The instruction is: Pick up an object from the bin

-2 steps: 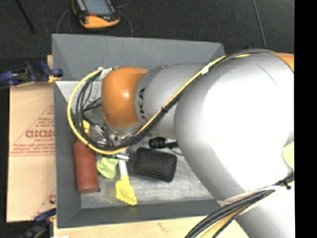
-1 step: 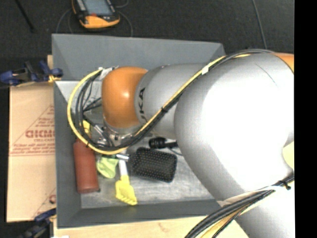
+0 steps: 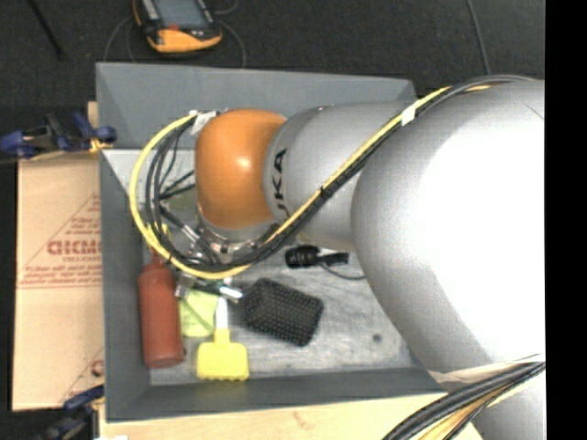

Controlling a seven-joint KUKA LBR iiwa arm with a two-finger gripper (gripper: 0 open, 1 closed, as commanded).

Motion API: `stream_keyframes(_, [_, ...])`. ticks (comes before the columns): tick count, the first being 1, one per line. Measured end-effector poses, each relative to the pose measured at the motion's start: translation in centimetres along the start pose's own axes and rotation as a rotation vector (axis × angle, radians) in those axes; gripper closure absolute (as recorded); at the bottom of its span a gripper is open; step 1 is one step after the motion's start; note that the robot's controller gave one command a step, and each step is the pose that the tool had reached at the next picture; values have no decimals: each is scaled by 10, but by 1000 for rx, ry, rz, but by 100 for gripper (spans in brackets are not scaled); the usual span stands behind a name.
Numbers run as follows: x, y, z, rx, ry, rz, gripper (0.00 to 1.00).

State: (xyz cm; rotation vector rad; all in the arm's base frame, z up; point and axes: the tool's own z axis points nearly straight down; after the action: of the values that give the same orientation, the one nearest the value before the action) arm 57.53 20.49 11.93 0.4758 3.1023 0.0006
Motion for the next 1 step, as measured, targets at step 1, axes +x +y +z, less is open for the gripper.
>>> stream_keyframes(1, [0,0,0,0,0,1,100])
